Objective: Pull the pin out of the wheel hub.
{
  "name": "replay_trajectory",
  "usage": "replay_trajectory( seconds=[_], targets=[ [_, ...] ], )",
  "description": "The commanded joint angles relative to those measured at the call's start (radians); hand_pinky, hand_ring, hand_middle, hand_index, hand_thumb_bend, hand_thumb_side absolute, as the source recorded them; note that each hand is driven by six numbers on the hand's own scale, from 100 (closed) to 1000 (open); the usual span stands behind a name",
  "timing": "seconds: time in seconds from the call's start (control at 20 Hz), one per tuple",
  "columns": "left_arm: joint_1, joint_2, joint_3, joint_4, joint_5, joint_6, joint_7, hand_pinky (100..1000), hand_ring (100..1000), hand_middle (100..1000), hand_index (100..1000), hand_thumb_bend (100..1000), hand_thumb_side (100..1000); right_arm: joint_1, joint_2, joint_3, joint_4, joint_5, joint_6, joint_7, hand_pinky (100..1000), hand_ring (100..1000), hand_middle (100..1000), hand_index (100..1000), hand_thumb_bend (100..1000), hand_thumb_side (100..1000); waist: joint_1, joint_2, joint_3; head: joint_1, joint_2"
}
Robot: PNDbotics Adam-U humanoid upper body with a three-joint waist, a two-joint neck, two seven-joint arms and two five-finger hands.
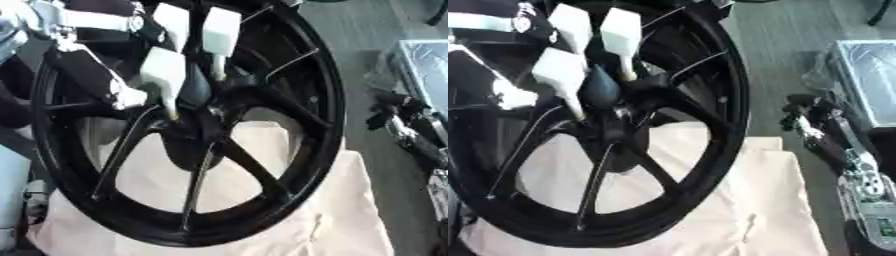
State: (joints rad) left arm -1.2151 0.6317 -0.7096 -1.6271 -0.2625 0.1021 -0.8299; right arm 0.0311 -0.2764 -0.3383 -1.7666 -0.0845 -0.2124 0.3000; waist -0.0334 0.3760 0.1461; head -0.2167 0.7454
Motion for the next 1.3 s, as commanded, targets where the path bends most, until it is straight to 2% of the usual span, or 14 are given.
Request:
replay_trajectory(
  seconds=[0.05, 0.4, 0.65, 0.8, 1.1, 1.25, 1.3],
  targets=[
    [-0.017, 0.008, 0.018, -0.007, 0.017, 0.006, 0.024, 678, 486, 435, 571, 100, 209, 0.001, -0.011, -0.009, -0.006, -0.001, -0.002, 0.003, 556, 565, 604, 752, 100, 457, 0.001, -0.022, -0.002, 0.002, -0.010],
    [0.003, 0.052, 0.073, -0.085, 0.107, 0.043, 0.125, 634, 431, 355, 482, 100, 244, 0.004, -0.013, -0.010, -0.006, -0.002, -0.002, 0.005, 557, 566, 604, 753, 100, 450, 0.001, -0.028, 0.003, 0.003, -0.014],
    [0.023, 0.087, 0.108, -0.133, 0.134, 0.068, 0.142, 630, 426, 305, 427, 100, 244, 0.006, -0.015, -0.011, -0.006, -0.003, -0.003, 0.006, 557, 566, 604, 753, 100, 444, 0.001, -0.030, 0.006, 0.001, -0.014],
    [0.042, 0.114, 0.140, -0.169, 0.165, 0.080, 0.149, 630, 423, 297, 423, 100, 244, 0.008, -0.016, -0.011, -0.006, -0.004, -0.004, 0.007, 557, 566, 605, 753, 100, 442, 0.000, -0.032, 0.007, 0.001, -0.017],
    [0.143, 0.221, 0.292, -0.321, 0.305, 0.118, 0.204, 632, 410, 283, 426, 100, 250, 0.012, -0.019, -0.015, -0.013, -0.010, -0.012, 0.006, 557, 566, 605, 754, 100, 452, -0.005, -0.034, 0.015, 0.003, -0.029],
    [0.226, 0.275, 0.389, -0.367, 0.404, 0.122, 0.273, 638, 402, 273, 429, 100, 272, 0.012, -0.020, -0.019, -0.017, -0.015, -0.014, 0.005, 557, 566, 605, 754, 100, 461, -0.008, -0.035, 0.022, 0.005, -0.036],
    [0.260, 0.294, 0.424, -0.370, 0.438, 0.114, 0.304, 640, 401, 279, 429, 100, 274, 0.012, -0.020, -0.021, -0.018, -0.017, -0.015, 0.004, 557, 567, 605, 754, 100, 498, -0.009, -0.035, 0.024, 0.007, -0.040]
  ],
)
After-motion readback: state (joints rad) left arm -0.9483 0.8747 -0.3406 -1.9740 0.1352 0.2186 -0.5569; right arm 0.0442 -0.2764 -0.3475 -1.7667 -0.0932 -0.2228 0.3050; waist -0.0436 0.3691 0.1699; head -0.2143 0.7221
